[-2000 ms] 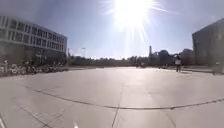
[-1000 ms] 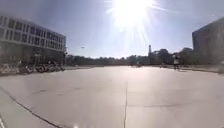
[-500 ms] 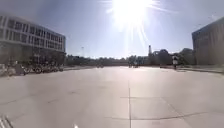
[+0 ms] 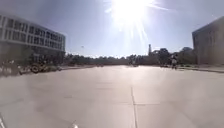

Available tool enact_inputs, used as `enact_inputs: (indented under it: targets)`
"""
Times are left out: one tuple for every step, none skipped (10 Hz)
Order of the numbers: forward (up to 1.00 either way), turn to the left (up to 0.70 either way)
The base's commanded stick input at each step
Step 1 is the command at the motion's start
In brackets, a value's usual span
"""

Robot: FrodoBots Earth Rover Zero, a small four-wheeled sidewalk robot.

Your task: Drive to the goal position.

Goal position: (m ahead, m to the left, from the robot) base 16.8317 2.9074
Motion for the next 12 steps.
enact_inputs:
  targets:
    - [0.70,0.00]
    - [0.70,0.00]
    - [0.70,0.00]
    - [0.70,0.00]
    - [0.70,0.00]
    - [0.70,0.00]
    - [0.70,0.00]
    - [0.70,0.00]
    - [0.70,0.00]
    - [0.70,0.00]
    - [0.70,0.00]
    - [0.70,0.00]
